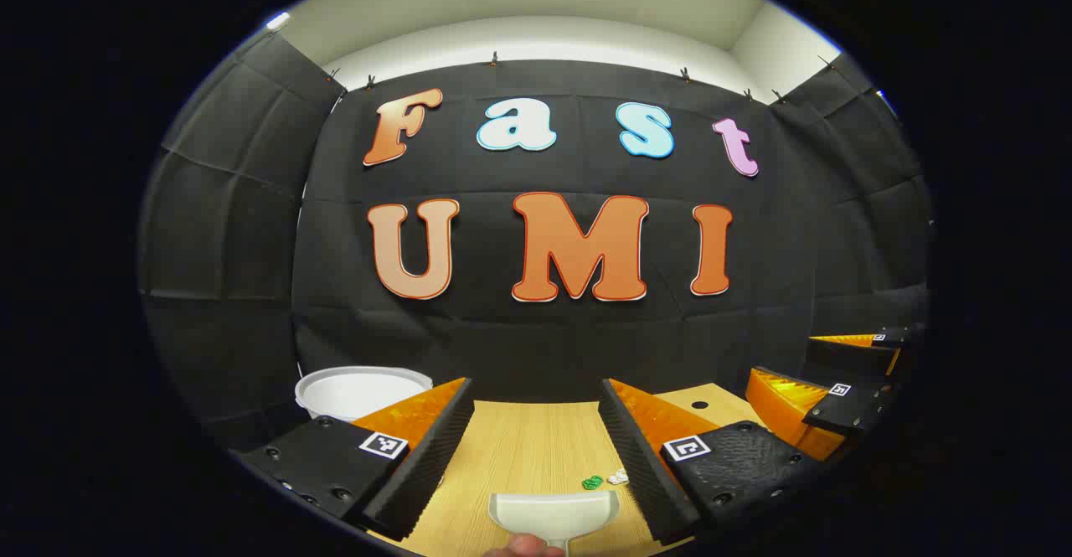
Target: Pick up the small broom and dustpan from the desktop, sweep the trash into the dustpan with the broom, and then empty the trash into the garbage bin.
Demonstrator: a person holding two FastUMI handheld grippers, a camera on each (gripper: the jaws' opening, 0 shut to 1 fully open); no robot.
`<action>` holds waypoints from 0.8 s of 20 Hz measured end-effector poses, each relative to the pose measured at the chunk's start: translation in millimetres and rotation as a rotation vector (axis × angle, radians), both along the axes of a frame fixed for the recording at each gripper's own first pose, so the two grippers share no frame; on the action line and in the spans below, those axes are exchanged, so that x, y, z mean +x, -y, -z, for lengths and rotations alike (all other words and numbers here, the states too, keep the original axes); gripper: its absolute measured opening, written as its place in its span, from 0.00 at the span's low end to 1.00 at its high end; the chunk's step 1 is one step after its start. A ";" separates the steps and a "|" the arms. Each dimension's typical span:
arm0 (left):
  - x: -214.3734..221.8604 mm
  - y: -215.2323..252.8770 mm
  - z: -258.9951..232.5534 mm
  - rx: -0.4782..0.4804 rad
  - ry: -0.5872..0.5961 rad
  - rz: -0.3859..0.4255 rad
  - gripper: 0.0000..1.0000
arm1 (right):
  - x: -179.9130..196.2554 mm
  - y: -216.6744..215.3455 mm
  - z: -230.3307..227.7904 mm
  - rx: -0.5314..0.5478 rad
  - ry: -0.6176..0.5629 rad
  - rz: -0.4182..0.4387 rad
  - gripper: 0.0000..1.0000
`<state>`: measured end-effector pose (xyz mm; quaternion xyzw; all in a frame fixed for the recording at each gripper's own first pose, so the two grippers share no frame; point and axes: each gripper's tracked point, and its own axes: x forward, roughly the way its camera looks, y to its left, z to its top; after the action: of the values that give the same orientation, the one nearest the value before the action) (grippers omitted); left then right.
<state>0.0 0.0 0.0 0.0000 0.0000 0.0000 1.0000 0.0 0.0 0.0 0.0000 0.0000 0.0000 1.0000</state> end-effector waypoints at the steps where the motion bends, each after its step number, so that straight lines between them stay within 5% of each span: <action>1: 0.0 -0.7 1.1 0.000 -0.005 -0.001 0.94 | -0.1 -0.6 0.9 0.004 -0.005 -0.001 0.95; 16: 2.7 9.7 26.6 0.007 -0.084 0.033 0.95 | 1.8 0.1 22.6 0.031 -0.080 -0.007 0.95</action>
<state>2.7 -9.7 -26.6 0.0034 0.0420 -0.0164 0.9990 1.8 -0.1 -22.6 0.0154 0.0401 0.0033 0.9991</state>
